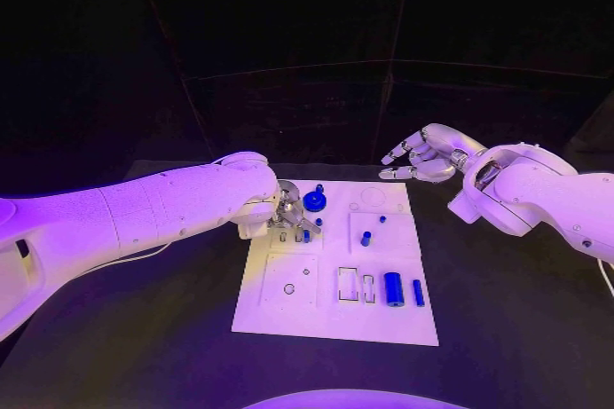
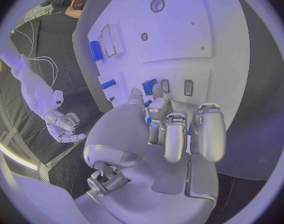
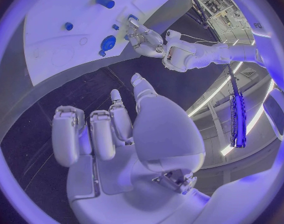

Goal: Assemble the parts on the task board

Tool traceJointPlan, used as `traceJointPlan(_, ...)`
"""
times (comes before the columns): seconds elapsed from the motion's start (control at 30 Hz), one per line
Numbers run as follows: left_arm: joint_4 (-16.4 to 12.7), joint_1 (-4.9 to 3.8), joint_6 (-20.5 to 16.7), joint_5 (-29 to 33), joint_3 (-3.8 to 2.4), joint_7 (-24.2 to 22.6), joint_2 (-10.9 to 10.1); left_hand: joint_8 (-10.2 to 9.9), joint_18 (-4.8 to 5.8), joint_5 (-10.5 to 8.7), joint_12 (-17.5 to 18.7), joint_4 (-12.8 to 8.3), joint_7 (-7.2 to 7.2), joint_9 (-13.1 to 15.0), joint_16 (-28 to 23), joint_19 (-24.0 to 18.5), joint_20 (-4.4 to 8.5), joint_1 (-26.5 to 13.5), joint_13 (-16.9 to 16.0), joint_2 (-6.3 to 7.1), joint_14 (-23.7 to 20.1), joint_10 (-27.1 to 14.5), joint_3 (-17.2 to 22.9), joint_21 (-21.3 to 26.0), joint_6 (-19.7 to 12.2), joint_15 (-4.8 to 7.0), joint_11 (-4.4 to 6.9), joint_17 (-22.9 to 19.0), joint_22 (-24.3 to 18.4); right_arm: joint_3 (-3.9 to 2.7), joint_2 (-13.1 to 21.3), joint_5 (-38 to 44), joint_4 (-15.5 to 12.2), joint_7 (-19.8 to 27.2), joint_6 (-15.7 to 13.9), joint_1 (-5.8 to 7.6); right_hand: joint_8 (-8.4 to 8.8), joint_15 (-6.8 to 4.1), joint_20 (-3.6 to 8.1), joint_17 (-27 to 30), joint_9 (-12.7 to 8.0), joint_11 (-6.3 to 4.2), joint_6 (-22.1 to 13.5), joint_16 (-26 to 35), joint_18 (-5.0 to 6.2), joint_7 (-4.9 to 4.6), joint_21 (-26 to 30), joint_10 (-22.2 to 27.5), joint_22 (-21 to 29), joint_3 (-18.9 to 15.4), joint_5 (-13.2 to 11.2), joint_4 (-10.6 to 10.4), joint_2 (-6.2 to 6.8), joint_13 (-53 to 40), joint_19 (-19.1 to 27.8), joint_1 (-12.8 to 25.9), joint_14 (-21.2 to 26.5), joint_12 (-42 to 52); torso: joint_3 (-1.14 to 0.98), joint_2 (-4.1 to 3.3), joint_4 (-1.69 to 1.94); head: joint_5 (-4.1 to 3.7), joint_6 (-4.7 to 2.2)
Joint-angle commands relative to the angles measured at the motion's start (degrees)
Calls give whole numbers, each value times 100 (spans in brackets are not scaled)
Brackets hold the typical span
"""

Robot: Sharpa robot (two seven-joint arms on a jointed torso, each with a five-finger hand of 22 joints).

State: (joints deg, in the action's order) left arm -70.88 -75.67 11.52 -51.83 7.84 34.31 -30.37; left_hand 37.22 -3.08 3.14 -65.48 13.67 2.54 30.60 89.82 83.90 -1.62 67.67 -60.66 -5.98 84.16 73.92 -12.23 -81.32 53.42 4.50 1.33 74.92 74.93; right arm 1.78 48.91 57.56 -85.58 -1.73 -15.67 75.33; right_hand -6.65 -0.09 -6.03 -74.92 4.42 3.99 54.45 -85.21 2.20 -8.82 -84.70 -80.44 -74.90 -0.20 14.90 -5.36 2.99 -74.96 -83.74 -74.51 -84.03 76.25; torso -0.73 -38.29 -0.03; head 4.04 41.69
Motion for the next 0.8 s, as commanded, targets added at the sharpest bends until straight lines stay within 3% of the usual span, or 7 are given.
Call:
traceJointPlan(0.03,-2,-10,119,-42,-1,39,13,28,18,-21,-25,-50,-6,16,18,109,33,68,-12,-10,584,39,22,-4,-39,44,15,1508,50,-5,-9,48,2,-19,61,13,-21,-45,40,-673,1,-21,24,21,51,11,32,3,-242,-43,31,-3,-38,-299,18,-6,-387,-30,0,-3,3,2,17)
traceJointPlan(0.33,-5,-10,195,-42,0,45,24,62,21,-19,-48,-218,-11,46,18,109,37,254,-34,-40,584,39,207,-16,-80,50,21,1508,76,-5,-22,50,19,-24,76,13,-23,-46,41,-669,0,-22,24,24,51,12,34,4,-239,-44,43,-3,-46,-297,19,-10,-387,-31,0,-1,8,1,26)
traceJointPlan(0.6,-14,-10,172,-42,1,18,16,25,19,2,-24,-586,-65,32,18,102,68,737,-23,-142,584,3,751,-19,-165,89,71,1508,89,-5,-28,50,30,-27,86,13,-24,-47,42,-670,0,-23,24,25,51,12,34,2,-240,-45,51,-2,-50,-299,18,-13,-387,-29,1,-3,2,2,44)
traceJointPlan(0.73,-35,-10,143,-42,1,-32,4,-44,17,298,18,-791,-84,-13,18,97,91,990,-4,-150,584,-36,1162,-14,-213,112,91,1508,90,-5,-31,50,36,-27,89,13,-24,-47,42,-670,0,-23,24,25,51,12,34,2,-240,-45,51,-2,-50,-299,18,-13,-387,-29,1,-1,2,0,52)
traceJointPlan(0.8,-53,-10,114,-42,1,-68,-10,-88,12,550,56,-917,-76,-42,18,86,100,1108,17,-87,584,-63,1471,3,-244,115,91,1508,66,-5,-33,50,39,-26,92,13,-24,-47,42,-670,0,-23,24,25,51,12,34,2,-240,-45,51,-2,-50,-299,18,-13,-387,-29,1,-4,4,0,55)
